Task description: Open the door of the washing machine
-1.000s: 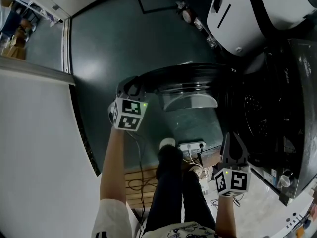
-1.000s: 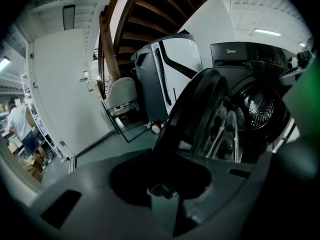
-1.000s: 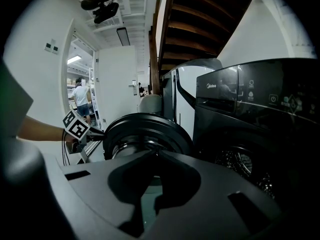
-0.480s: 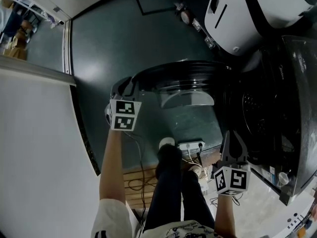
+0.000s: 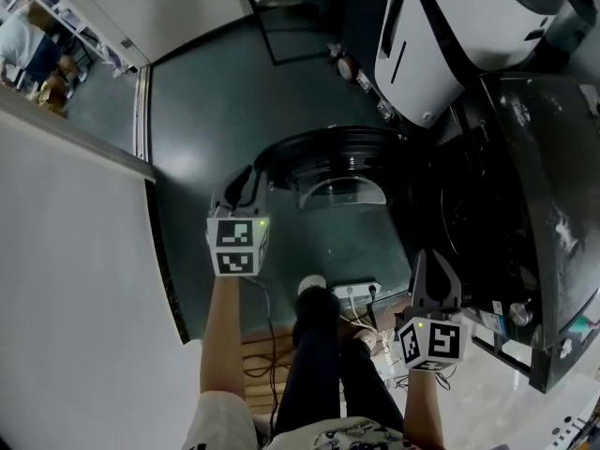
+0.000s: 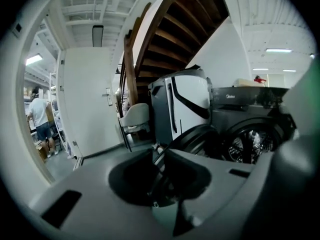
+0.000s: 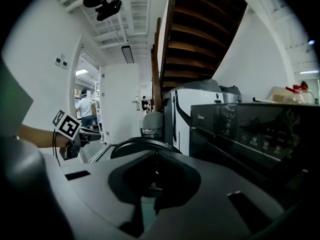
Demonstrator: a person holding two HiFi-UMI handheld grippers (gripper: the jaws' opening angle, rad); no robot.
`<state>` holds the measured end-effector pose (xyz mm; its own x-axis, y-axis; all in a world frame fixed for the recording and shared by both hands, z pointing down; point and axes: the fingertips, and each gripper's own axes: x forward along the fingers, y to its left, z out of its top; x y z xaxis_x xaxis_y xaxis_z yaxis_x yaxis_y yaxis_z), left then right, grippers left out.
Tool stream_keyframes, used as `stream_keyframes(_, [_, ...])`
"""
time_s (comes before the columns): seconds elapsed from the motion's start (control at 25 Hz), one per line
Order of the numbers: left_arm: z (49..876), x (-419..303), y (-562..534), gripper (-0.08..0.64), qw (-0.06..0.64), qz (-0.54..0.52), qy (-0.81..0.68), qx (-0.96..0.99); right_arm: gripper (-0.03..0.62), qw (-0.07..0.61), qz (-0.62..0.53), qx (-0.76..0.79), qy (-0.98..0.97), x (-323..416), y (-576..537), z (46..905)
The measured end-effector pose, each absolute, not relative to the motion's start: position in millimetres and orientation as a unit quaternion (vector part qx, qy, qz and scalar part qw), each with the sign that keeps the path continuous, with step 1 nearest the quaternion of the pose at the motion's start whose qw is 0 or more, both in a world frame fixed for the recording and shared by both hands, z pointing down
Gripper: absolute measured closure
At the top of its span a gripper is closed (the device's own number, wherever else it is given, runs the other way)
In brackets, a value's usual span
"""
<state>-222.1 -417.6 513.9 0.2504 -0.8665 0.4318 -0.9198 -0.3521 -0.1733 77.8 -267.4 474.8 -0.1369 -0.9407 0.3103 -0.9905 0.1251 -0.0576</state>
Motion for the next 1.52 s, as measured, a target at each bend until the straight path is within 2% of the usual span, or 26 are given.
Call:
stream_keyframes(0.32, [408.2,-154.5,-336.1,0.557,0.043,0.154,-0.574,0.803,0.572,0.055,0.086,0.646,-0.756,95.8,-219.2,398.7])
stream_keyframes(0.92, [269.5,-89.6,-188.8,0.557,0.034,0.045,-0.615,0.786,0.572,-0.025,0.034,0.656,-0.754,139.7,-135.7,280.5])
stream_keyframes(1.28, [223.3,-61.7,-141.2,0.557,0.034,0.004,-0.613,0.789,0.572,-0.051,-0.003,0.648,-0.76,147.5,-103.5,226.7])
stream_keyframes(1.52, [193.6,-50.0,-120.9,0.557,0.004,-0.004,-0.614,0.789,0.572,-0.059,-0.018,0.648,-0.76,153.0,-94.1,205.0])
